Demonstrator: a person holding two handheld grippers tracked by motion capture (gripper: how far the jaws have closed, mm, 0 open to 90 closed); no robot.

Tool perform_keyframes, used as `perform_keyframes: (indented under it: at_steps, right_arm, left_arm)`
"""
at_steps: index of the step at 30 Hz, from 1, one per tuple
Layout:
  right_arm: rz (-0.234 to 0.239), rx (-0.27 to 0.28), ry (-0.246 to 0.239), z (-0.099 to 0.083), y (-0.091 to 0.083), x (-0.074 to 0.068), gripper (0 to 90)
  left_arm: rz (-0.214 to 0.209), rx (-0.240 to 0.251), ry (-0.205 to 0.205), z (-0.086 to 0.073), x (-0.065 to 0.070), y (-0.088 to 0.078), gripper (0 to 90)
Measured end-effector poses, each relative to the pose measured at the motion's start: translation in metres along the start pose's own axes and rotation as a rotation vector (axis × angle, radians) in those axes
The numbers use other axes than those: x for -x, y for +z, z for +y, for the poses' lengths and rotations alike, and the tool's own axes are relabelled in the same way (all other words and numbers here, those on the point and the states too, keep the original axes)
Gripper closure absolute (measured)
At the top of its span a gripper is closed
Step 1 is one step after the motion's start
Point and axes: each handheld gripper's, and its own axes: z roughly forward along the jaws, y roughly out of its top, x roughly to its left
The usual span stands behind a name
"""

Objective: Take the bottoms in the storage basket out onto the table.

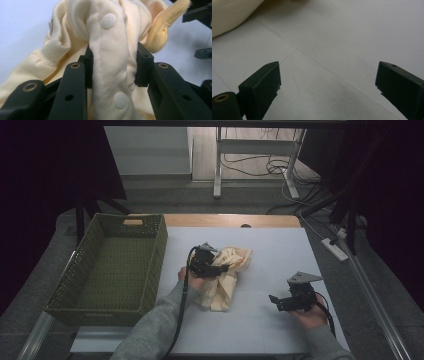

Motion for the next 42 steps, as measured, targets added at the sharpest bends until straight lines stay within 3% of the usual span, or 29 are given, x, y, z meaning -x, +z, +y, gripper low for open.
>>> perform_keyframes:
  at_steps: [16, 27, 35, 42]
  right_arm:
    - [0.0, -0.002, 0.001, 0.0, 0.0, 0.0, 6.6]
    - [-0.002, -0.005, 0.0, 0.0, 0.001, 0.0, 6.6]
    - [-0.004, -0.005, -0.002, 0.0, 0.001, 0.0, 6.6]
    - [0.002, -0.001, 0.012, -0.001, 0.0, 0.002, 6.6]
  left_arm:
    - [0.014, -0.065, -0.01, -0.003, -0.009, 0.029, 60.5]
    - [0.0, -0.08, -0.013, -0.004, -0.01, 0.031, 57.8]
    - [-0.004, -0.067, 0.016, -0.004, -0.002, 0.024, 39.7]
    - [0.036, -0.041, 0.051, -0.002, 0.011, 0.005, 21.2]
